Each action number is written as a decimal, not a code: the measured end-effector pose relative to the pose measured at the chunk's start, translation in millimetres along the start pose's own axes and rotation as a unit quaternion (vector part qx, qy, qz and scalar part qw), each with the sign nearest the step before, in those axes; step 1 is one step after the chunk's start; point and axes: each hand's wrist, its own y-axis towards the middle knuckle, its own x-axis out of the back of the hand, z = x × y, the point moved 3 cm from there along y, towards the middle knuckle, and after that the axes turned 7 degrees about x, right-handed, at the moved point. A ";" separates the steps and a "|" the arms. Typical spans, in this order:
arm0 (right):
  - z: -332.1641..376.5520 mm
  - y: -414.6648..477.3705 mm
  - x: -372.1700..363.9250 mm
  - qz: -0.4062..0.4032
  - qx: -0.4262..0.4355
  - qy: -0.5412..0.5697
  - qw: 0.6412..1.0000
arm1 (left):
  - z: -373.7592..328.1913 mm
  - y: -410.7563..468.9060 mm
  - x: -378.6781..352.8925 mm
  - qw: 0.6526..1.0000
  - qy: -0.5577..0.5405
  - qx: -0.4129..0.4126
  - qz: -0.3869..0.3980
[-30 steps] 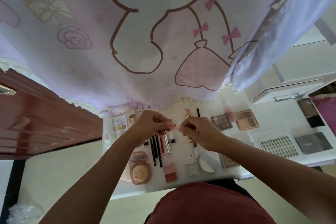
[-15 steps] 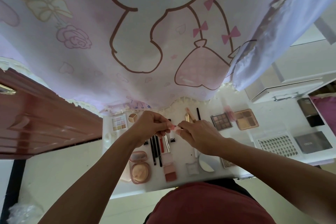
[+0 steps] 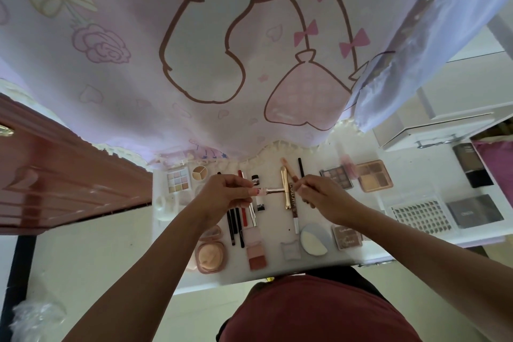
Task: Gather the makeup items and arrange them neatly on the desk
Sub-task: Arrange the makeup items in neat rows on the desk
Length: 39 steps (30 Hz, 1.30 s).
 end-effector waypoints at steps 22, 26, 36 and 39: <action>-20.8 79.2 -42.1 -0.085 -0.196 0.124 0.969 | 41.6 19.7 2.8 0.988 0.037 0.024 -0.147; -33.9 77.0 -61.4 0.028 -0.182 -0.044 0.982 | 48.2 16.9 22.8 0.978 0.046 0.027 -0.203; -60.8 60.0 -114.0 0.088 -0.239 -0.183 0.950 | 69.3 5.6 33.7 0.976 0.031 0.035 -0.211; -62.9 62.2 -117.6 0.081 -0.235 -0.175 0.953 | 73.4 4.3 33.7 0.977 0.029 0.040 -0.209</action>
